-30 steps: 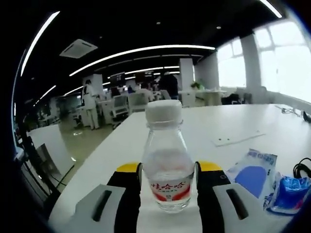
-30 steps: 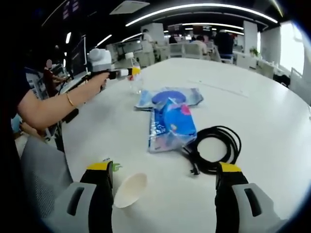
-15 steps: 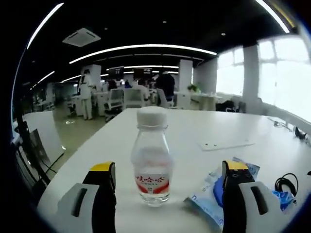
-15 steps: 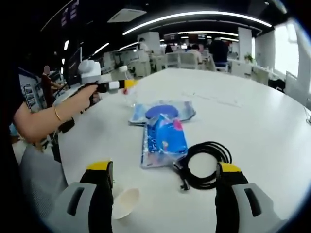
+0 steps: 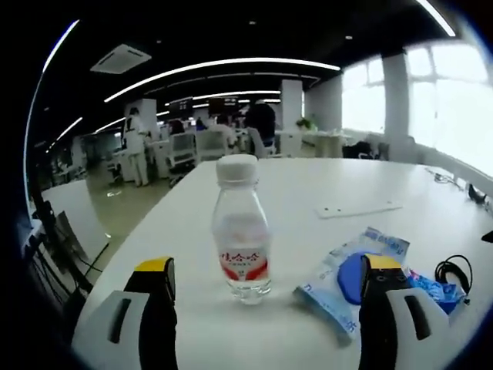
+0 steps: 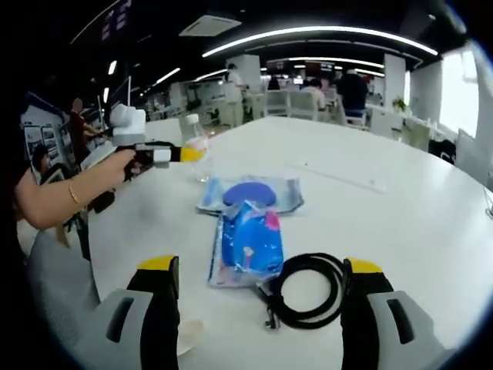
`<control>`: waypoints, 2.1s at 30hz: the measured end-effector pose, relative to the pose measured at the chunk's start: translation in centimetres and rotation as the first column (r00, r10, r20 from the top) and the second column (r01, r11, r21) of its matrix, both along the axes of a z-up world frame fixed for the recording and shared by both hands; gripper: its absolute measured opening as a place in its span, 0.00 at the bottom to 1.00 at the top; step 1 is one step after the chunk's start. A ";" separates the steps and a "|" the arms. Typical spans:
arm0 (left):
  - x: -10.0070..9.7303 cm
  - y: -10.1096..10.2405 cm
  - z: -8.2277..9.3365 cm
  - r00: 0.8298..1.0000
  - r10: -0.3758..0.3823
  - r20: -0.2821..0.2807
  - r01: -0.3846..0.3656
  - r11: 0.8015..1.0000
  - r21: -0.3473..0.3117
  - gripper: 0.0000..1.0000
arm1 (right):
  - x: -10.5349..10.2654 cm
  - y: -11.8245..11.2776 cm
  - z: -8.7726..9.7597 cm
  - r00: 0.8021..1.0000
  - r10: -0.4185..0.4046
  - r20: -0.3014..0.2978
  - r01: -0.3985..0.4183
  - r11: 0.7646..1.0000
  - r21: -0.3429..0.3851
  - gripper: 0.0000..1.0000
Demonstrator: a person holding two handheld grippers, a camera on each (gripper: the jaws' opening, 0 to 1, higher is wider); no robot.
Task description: Arrange the tabletop items into an orderly group along one side of the table until the central work area is clear of visible clutter.
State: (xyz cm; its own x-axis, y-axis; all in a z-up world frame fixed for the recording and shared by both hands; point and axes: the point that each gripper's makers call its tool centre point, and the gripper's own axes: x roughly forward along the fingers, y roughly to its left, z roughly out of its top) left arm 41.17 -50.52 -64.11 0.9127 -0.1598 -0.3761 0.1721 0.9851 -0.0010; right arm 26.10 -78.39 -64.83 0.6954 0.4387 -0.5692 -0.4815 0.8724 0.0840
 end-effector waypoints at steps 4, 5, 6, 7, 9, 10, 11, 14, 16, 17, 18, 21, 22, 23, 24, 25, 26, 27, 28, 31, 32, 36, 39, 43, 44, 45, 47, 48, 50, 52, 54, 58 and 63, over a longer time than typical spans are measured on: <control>-0.5 0.0 -0.6 1.000 -0.004 -0.011 0.005 1.000 0.013 1.00 | 1.5 0.0 -0.2 1.000 0.012 0.006 -0.012 1.000 -0.006 0.85; -0.6 0.0 -0.7 1.000 -0.004 -0.012 0.004 1.000 0.015 0.99 | 1.8 -0.1 -0.2 1.000 0.015 0.010 -0.015 1.000 -0.008 0.85; -0.8 0.0 -0.9 1.000 -0.007 -0.010 0.008 1.000 0.022 0.98 | 2.4 -0.1 -0.2 1.000 0.015 0.022 -0.015 1.000 -0.007 0.84; -0.9 0.0 -1.0 1.000 -0.010 -0.010 0.011 0.999 0.030 0.97 | 2.7 -0.1 -0.2 1.000 0.014 0.023 -0.014 1.000 -0.008 0.83; -1.1 0.0 -1.6 1.000 -0.010 -0.021 0.011 0.999 0.038 0.96 | 3.4 0.1 -0.2 0.999 0.021 0.040 -0.021 1.000 -0.008 0.83; -1.2 0.1 -1.7 1.000 -0.009 -0.025 0.010 0.999 0.038 0.96 | 3.7 0.1 -0.3 0.999 0.022 0.045 -0.021 1.000 -0.011 0.82; -1.4 0.2 -1.9 1.000 -0.005 -0.030 0.006 0.999 0.033 0.95 | 4.1 0.2 -0.4 0.998 0.026 0.052 -0.025 1.000 -0.019 0.81; -1.7 0.2 -2.2 1.000 0.001 -0.026 0.000 1.000 0.030 0.93 | 5.1 0.3 -0.7 0.997 0.038 0.073 -0.035 0.999 -0.039 0.77; -1.8 0.0 -2.4 1.000 -0.006 -0.021 0.007 0.999 0.036 0.91 | 5.9 0.5 -1.0 0.995 0.049 0.082 -0.047 0.998 -0.035 0.73; -1.9 -0.1 -2.5 1.000 -0.016 -0.016 0.017 0.999 0.042 0.91 | 6.3 0.7 -1.2 0.995 0.052 0.080 -0.050 0.998 -0.026 0.72; -1.9 -0.3 -2.5 1.000 -0.029 -0.004 0.029 0.999 0.039 0.90 | 6.6 0.8 -1.3 0.995 0.057 0.083 -0.055 0.998 -0.019 0.72; -2.1 -0.7 -2.7 0.999 -0.039 -0.010 0.039 0.999 0.029 0.89 | 7.7 1.2 -1.8 0.994 0.063 0.087 -0.062 0.998 -0.010 0.70; -2.2 -0.8 -3.0 0.999 -0.040 -0.018 0.040 0.999 0.037 0.88 | 8.1 1.3 -2.2 0.994 0.067 0.088 -0.066 0.998 -0.018 0.70; -2.2 -0.9 -3.1 0.999 -0.042 -0.015 0.042 0.998 0.038 0.85 | 8.5 1.2 -2.4 0.994 0.067 0.089 -0.066 0.998 -0.021 0.68; -2.2 -1.0 -3.2 0.999 -0.036 -0.018 0.037 0.999 0.023 0.84 | 9.1 1.1 -2.6 0.993 0.063 0.099 -0.061 0.998 -0.021 0.64; -2.2 -1.1 -3.5 0.999 -0.033 -0.026 0.033 0.999 0.011 0.84 | 9.3 1.2 -2.6 0.993 0.063 0.102 -0.061 0.998 -0.021 0.62; -2.2 -1.2 -3.7 0.999 -0.035 -0.034 0.035 0.999 0.007 0.84 | 9.7 1.3 -2.8 0.992 0.060 0.107 -0.058 0.998 -0.029 0.59; -2.3 -1.3 -4.1 0.998 -0.030 -0.046 0.031 0.999 0.007 0.83 | 10.1 1.3 -2.9 0.992 0.058 0.114 -0.053 0.998 -0.041 0.58; -2.4 -1.4 -4.3 0.998 -0.031 -0.052 0.032 0.999 0.009 0.82 | 10.7 1.3 -3.1 0.991 0.056 0.124 -0.050 0.997 -0.055 0.57; -2.7 -2.2 -4.8 0.997 -0.038 -0.061 0.037 0.999 -0.014 0.77 | 11.7 1.5 -3.7 0.989 0.054 0.135 -0.046 0.997 -0.058 0.54; -2.8 -2.5 -4.9 0.998 -0.042 -0.054 0.041 0.999 -0.027 0.74 | 12.1 1.6 -3.9 0.989 0.049 0.137 -0.041 0.997 -0.064 0.52; -3.0 -3.4 -5.6 0.996 -0.056 -0.076 0.051 0.996 -0.074 0.71 | 13.3 1.4 -4.2 0.985 0.025 0.168 -0.011 0.997 -0.081 0.49; -3.3 -3.8 -6.0 0.995 -0.061 -0.081 0.056 0.996 -0.063 0.65 | 14.1 1.6 -4.8 0.985 0.021 0.172 -0.008 0.997 -0.077 0.46; -3.8 -4.3 -5.9 0.996 -0.067 -0.058 0.064 0.997 -0.039 0.56 | 14.9 1.7 -5.7 0.988 -0.003 0.152 0.009 0.999 -0.042 0.44; -3.9 -4.5 -6.0 0.996 -0.071 -0.060 0.069 0.997 -0.034 0.55 | 15.0 1.8 -5.9 0.988 -0.006 0.151 0.011 0.999 -0.033 0.43; -3.9 -4.5 -6.0 0.996 -0.072 -0.061 0.070 0.997 -0.032 0.54 | 15.2 1.8 -6.2 0.989 -0.013 0.146 0.017 1.000 -0.022 0.41; -4.1 -4.8 -6.2 0.995 -0.074 -0.067 0.072 0.997 -0.035 0.52 | 15.5 1.9 -6.6 0.990 -0.028 0.138 0.028 1.000 0.004 0.40; -4.3 -5.2 -6.3 0.994 -0.079 -0.075 0.076 0.996 -0.048 0.51 | 15.6 1.9 -6.7 0.990 -0.031 0.138 0.031 1.000 0.007 0.39; -4.5 -5.7 -6.7 0.992 -0.089 -0.088 0.083 0.994 -0.067 0.49 | 15.8 2.0 -7.0 0.990 -0.032 0.138 0.032 0.999 0.006 0.34; -4.6 -6.3 -7.1 0.990 -0.100 -0.101 0.091 0.992 -0.085 0.44 | 15.9 2.1 -7.1 0.990 -0.029 0.141 0.029 1.000 0.006 0.31; -4.7 -6.8 -7.4 0.988 -0.106 -0.110 0.095 0.990 -0.101 0.41 | 15.9 2.3 -7.1 0.989 -0.020 0.145 0.019 1.000 0.007 0.29; -4.8 -7.2 -8.1 0.984 -0.102 -0.143 0.084 0.988 -0.127 0.36 | 15.9 2.5 -7.7 0.991 -0.005 0.136 0.006 1.000 -0.011 0.24; -4.9 -7.9 -8.5 0.979 -0.125 -0.158 0.107 0.987 -0.116 0.30 | 15.8 2.7 -8.4 0.994 -0.009 0.111 0.009 1.000 0.004 0.20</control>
State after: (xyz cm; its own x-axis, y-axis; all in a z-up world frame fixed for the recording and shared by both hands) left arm 36.29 -58.40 -72.62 0.8124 -0.3084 -0.4948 0.2740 0.9511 -0.1428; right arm 41.87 -75.73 -73.19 0.7581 0.4336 -0.4871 -0.4801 0.8766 0.0333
